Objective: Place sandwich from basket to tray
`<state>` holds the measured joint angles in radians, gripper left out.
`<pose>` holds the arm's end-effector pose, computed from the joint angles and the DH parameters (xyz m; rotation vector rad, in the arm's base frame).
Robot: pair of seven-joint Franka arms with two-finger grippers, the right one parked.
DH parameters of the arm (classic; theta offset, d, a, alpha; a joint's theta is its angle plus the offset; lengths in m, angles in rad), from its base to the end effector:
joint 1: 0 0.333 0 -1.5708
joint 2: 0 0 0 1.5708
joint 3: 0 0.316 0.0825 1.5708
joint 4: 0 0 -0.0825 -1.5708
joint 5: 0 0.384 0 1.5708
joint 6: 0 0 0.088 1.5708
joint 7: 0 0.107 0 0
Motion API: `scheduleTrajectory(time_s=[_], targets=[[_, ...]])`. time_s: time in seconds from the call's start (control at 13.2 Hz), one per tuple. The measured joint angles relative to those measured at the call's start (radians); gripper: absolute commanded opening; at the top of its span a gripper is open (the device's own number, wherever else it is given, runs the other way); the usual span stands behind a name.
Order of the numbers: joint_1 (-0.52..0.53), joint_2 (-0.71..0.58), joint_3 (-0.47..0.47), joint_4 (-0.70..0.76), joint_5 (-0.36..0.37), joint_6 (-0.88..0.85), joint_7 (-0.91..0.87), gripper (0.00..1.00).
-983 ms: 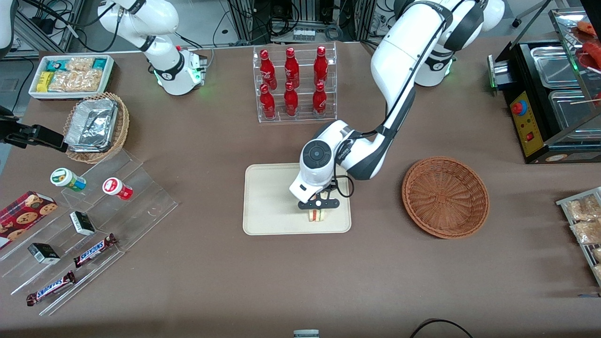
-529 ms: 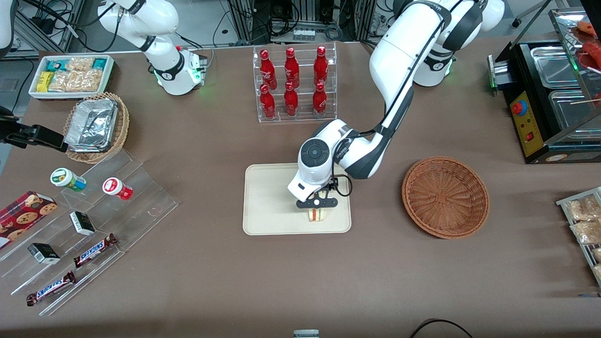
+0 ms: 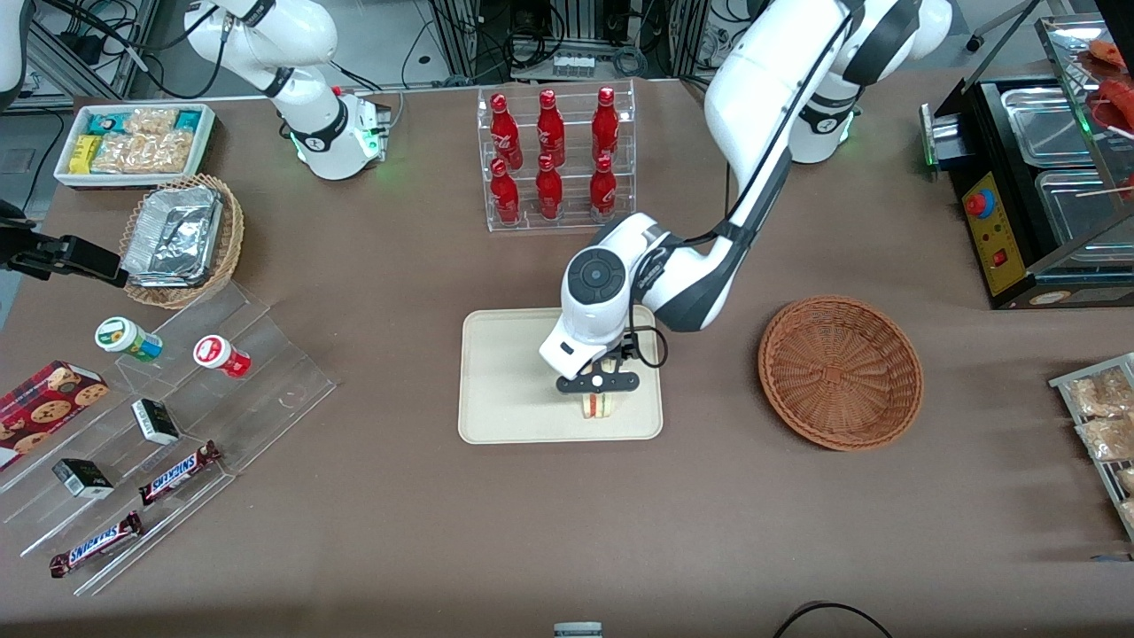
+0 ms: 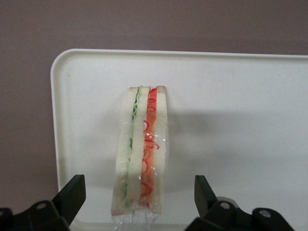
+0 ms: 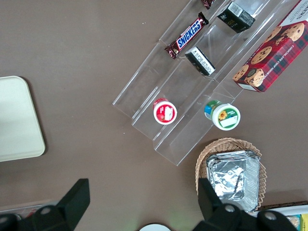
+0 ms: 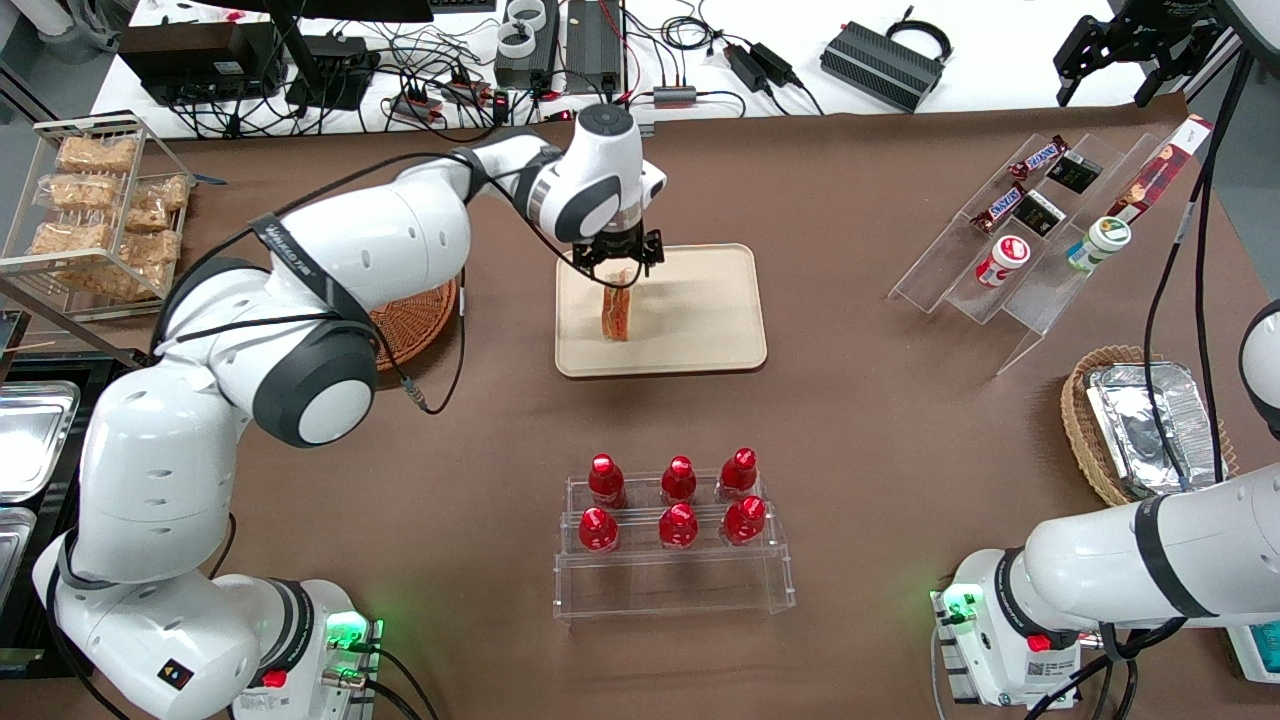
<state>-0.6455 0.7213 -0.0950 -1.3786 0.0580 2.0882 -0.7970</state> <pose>0.5508 -0.4801 0.2868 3.1373 0.0798 -0.0231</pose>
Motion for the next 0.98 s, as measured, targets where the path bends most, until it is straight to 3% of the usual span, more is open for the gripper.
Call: scheduleTrajectory(time_s=[0.45,0.98], targets=[[0.134,-0.170,0.012,0.005,0.000,-0.199,0.008,1.00],[0.378,-0.269,0.016,0.005,-0.060,-0.394,0.301,1.00]])
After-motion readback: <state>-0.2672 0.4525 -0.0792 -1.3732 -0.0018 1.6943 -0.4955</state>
